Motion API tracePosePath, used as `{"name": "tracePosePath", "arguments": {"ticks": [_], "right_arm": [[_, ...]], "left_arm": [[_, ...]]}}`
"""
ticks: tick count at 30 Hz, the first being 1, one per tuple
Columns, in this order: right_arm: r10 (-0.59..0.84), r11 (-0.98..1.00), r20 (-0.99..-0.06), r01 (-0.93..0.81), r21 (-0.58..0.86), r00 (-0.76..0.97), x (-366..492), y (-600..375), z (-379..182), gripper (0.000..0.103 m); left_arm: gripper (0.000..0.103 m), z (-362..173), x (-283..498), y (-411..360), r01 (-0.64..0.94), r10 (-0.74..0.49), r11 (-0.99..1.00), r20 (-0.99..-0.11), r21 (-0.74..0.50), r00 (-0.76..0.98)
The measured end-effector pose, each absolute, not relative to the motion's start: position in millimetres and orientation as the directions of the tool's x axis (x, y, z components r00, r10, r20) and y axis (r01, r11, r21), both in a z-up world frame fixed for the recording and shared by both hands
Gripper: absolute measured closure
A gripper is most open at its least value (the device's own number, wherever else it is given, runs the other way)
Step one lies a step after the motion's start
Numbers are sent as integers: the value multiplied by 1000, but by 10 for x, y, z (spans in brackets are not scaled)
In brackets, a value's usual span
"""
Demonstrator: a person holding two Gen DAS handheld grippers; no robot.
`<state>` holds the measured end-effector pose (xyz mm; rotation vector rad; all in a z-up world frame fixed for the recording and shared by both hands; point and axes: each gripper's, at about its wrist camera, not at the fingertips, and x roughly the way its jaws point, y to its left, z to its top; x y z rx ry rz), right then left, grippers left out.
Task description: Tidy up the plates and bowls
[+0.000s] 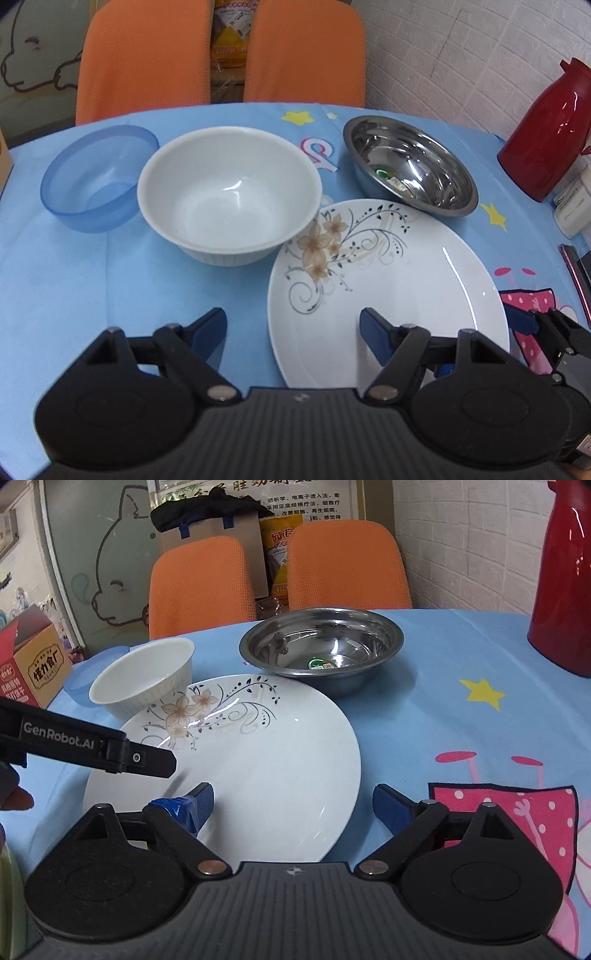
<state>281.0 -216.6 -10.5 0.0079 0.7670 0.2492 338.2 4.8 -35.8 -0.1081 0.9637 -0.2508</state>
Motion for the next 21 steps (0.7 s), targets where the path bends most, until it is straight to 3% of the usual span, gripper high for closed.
{"name": "tracePosePath", "arguments": {"ticks": [14,15,16,21], "right_arm": [[260,957,-668,-279,82,697,2803,-2042,-121,19],[261,956,-668,-280,81,697,2806,-2046,-121,19],[263,956,-669,-281,84,695,2805,-2050,-118,20],[238,964,-667,-255,74,706,2711,-2021,-100,21]], "left_arm": [[33,-393,3312,-118,195,-221,972,-785,-130,579],[36,-390,3293,-159,208,-226,970,-784,-126,578],[46,-375,3264,-206,223,-240,966,-777,-131,582],[47,-346,3238,-218,211,-243,966,-794,-148,558]]}}
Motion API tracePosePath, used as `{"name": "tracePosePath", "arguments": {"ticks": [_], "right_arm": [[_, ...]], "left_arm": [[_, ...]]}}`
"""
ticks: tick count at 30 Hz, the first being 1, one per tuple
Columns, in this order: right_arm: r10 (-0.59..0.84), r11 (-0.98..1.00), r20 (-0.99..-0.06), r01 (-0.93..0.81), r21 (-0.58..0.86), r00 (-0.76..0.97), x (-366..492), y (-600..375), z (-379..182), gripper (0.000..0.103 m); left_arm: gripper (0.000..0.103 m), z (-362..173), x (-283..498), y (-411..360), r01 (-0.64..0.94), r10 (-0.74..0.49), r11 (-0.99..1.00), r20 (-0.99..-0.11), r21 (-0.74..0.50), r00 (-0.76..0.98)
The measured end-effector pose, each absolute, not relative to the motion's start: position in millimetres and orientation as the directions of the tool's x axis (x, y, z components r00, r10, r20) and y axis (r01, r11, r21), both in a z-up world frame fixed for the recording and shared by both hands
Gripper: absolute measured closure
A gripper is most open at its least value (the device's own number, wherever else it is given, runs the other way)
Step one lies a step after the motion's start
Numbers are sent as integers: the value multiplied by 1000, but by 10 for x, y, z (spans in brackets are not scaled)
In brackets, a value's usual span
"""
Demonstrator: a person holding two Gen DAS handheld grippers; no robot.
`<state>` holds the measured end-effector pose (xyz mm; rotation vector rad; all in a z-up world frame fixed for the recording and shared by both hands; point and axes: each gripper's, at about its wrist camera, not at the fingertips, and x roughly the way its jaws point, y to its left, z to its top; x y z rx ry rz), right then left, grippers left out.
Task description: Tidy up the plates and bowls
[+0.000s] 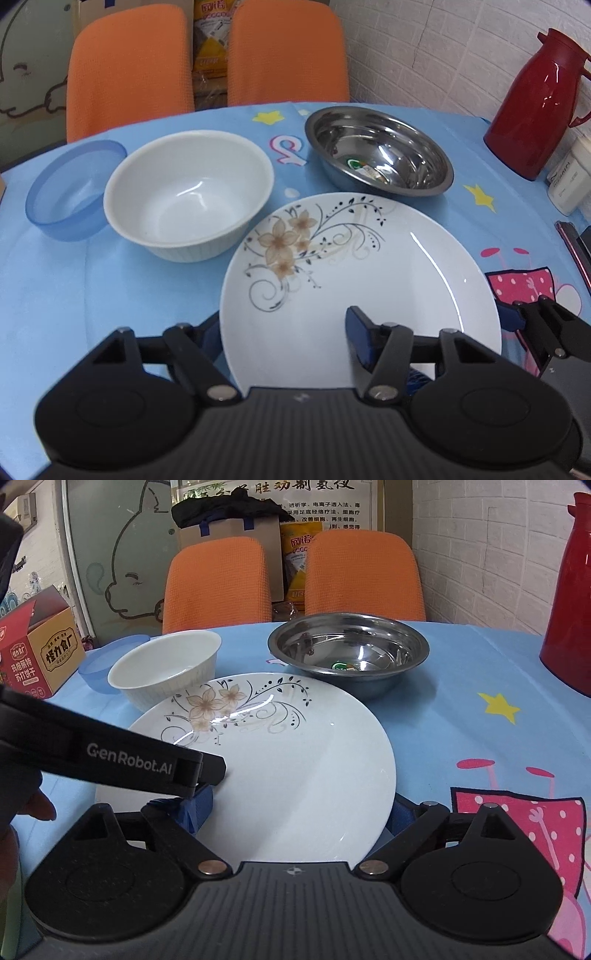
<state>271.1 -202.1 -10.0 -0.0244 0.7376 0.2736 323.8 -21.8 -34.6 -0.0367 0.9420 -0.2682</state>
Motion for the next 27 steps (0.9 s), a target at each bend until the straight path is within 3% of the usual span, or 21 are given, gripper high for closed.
{"name": "tracePosePath", "arguments": {"ticks": [13,21,27], "right_arm": [[232,968,-584,-241,64,778,2064,-1931,314,21],[353,927,-534,-366,88,768,1481,-1422,558,20],[453,872,-561,-475,118,693,1121,-933,473,20]], "left_arm": [[47,119,2464,9,231,-262,962,-723,-145,639],[47,292,1703,750,108,-177,984,-710,-142,681],[47,139,1162,1299,-19,-96,989,-734,-147,672]]}}
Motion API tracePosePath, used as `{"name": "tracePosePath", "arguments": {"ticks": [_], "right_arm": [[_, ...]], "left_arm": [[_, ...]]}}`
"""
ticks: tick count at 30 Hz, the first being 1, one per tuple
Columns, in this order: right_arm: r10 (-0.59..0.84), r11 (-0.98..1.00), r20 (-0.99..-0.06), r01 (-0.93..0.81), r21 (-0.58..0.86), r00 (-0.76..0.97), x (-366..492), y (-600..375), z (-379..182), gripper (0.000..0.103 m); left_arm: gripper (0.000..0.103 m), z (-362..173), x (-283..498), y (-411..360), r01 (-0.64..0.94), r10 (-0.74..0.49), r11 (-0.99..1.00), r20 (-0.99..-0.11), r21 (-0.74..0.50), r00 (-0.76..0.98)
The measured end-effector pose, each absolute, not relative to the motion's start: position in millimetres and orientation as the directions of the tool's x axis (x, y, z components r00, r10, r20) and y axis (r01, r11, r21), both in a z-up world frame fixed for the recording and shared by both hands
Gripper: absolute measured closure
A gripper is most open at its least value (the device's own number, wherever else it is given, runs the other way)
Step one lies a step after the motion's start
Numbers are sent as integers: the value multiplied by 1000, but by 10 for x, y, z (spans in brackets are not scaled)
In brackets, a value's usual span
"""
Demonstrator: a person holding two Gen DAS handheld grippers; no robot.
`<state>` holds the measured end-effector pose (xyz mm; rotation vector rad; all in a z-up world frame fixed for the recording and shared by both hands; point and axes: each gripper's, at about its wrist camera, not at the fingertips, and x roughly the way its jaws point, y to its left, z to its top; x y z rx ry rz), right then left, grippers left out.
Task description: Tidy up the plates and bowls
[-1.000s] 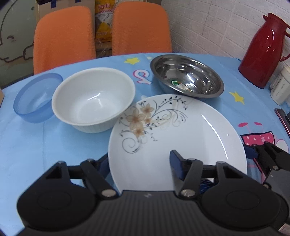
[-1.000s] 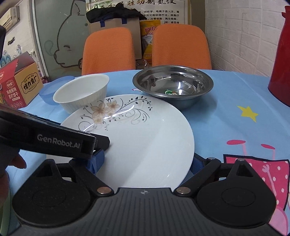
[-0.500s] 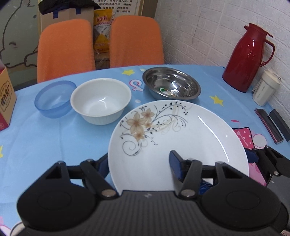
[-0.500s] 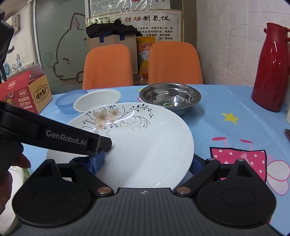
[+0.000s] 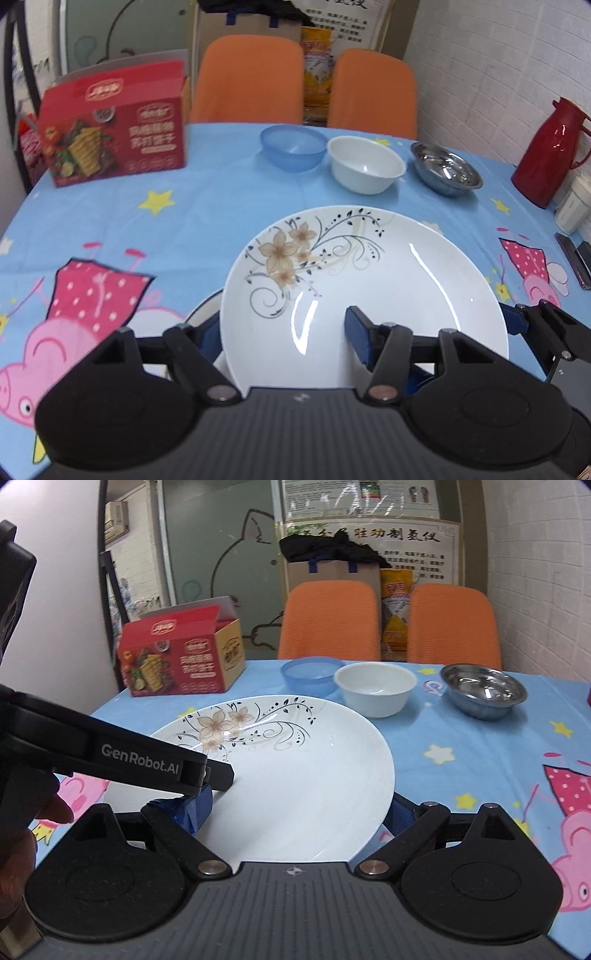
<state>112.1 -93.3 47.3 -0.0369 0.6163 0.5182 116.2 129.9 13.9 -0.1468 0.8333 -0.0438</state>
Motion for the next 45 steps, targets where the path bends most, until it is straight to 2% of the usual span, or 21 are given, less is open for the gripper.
{"name": "tracePosePath", "arguments": {"ticks": [8,19,24,26,30,34,45], "right_arm": [[499,823,-601,-558,104,624,796,-543,327,20],[534,794,-619,-592,135,575,773,-568,274,21],[502,789,-633,-612,56,589,704,-527,294,20],[497,776,-642,-630,28,584,689,-515,296,20],[551,790,-618,-590,168,561,778,-773,361,22],[525,816,-593,-558,150,610,768,-926,423,22],[516,846,-581,-483,227,630,885,-1315,391,22]], "left_arm": [[47,-46,838,1649,-109,-53,980,-747,-167,663],[41,-126,862,1731,-114,-97,967,-747,-227,658],[34,35,854,1692,-97,-71,975,-698,-198,713],[34,115,856,1673,-87,-67,978,-678,-191,732],[34,250,842,1651,-75,-66,979,-646,-188,760],[34,304,855,1610,-67,-70,980,-634,-190,770],[33,276,903,1400,-25,-102,983,-650,-184,753]]}}
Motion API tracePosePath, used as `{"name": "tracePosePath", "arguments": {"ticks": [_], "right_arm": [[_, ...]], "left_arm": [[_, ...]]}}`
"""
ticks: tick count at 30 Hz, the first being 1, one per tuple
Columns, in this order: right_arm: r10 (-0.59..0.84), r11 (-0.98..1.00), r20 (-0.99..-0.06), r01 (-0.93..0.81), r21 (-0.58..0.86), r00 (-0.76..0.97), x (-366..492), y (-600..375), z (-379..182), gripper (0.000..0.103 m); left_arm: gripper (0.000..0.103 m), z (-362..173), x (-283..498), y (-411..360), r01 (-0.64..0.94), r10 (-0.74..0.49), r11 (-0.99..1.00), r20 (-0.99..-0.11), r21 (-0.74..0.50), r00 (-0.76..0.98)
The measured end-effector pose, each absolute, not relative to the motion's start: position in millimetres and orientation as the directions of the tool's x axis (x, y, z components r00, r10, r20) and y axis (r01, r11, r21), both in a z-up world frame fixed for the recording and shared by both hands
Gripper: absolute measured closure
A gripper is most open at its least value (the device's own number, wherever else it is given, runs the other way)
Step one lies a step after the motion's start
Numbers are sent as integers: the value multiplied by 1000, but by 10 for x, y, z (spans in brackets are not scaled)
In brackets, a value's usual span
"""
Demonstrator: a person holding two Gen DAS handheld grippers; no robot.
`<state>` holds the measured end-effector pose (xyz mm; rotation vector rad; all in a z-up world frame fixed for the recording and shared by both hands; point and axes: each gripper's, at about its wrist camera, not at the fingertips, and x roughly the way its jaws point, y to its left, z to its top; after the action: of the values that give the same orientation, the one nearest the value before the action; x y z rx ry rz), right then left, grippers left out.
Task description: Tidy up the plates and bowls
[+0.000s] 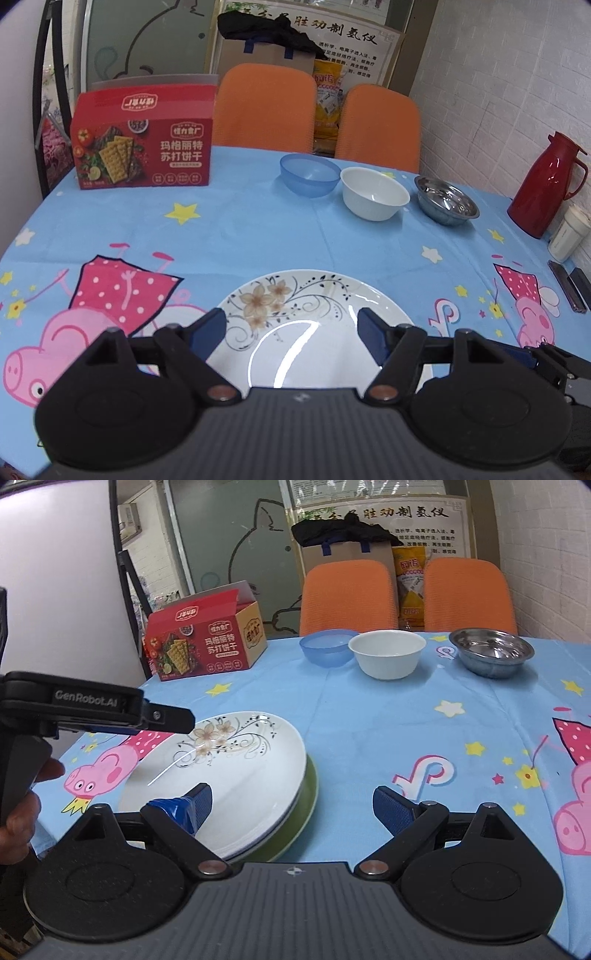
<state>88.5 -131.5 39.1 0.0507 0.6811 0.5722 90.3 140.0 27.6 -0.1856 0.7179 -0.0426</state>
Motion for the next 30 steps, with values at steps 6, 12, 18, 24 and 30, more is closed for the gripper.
{"name": "tracePosePath", "arguments": {"ticks": [6,12,18,24,30], "right_arm": [[469,880,-587,-403,251,659,1004,-1619,334,22],[440,898,-593,-334,288,674,1167,-1979,265,21],[382,924,-586,-277,265,715,1464,-2379,324,21],[293,955,-579,-208,211,760,1919,-2764,450,21],[242,970,-579,-168,178,778,2432,-2991,537,21]], "left_arm": [[33,239,1026,1188,14,-123,986,-669,-166,733],[33,265,1288,902,71,-153,987,-685,-147,712],[32,430,1759,527,167,-204,979,-680,-121,704],[32,565,2535,234,247,-287,956,-665,-158,689],[32,495,3335,-104,280,-307,948,-686,-155,660]]}}
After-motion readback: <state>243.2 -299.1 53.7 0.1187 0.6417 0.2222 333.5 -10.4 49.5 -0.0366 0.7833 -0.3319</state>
